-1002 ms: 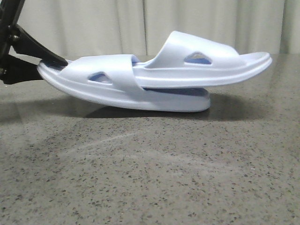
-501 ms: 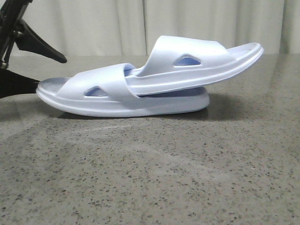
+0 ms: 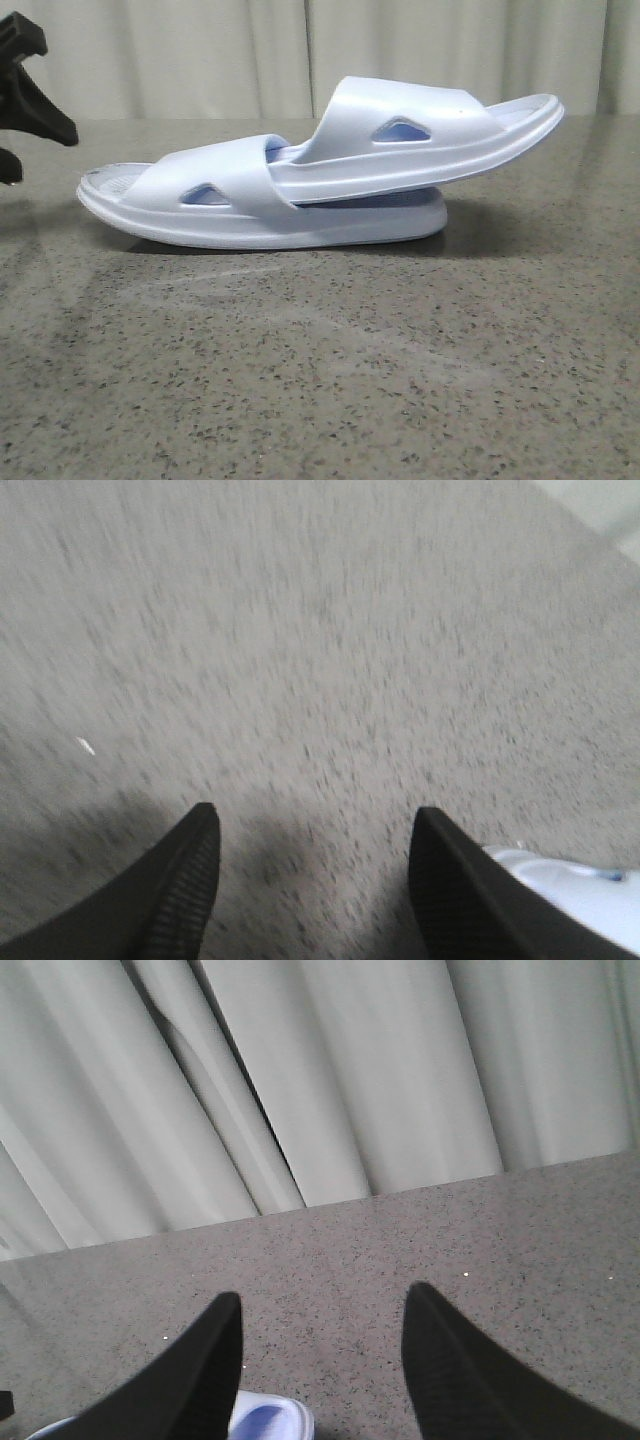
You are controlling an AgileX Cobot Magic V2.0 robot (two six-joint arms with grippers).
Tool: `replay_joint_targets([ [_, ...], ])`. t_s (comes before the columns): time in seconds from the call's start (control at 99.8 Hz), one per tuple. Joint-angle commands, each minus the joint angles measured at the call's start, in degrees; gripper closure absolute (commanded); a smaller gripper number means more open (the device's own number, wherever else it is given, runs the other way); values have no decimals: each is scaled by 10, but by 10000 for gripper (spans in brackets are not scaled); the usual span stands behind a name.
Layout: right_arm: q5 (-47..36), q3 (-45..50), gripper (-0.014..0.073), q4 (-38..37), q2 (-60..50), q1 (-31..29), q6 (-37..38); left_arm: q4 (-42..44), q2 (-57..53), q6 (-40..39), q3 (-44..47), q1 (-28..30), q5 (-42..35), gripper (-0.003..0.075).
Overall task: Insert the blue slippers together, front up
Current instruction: 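Open both grippers and withdraw them up from the slippers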
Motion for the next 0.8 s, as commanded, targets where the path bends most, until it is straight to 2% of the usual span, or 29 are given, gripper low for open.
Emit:
replay_joint_targets([
  [0.0,-33,-22,284,-22,-1,-3,-9,-18,-60,55,-14,-6,-31,349],
  [0.18,-32,-21,284,-73,-1,-3,-9,-9,-167,130,-14,-6,-74,349],
  [0.391,-68,12,284,-149,-1,-3,-9,28,-279,133,3,-6,-84,349],
  [0.621,-119,95,284,-159,-35,-3,-9,41,-402,134,105,-6,-105,349],
  [0.791,-112,129,284,-164,-96,-3,-9,40,-496,134,182,-6,-107,349],
])
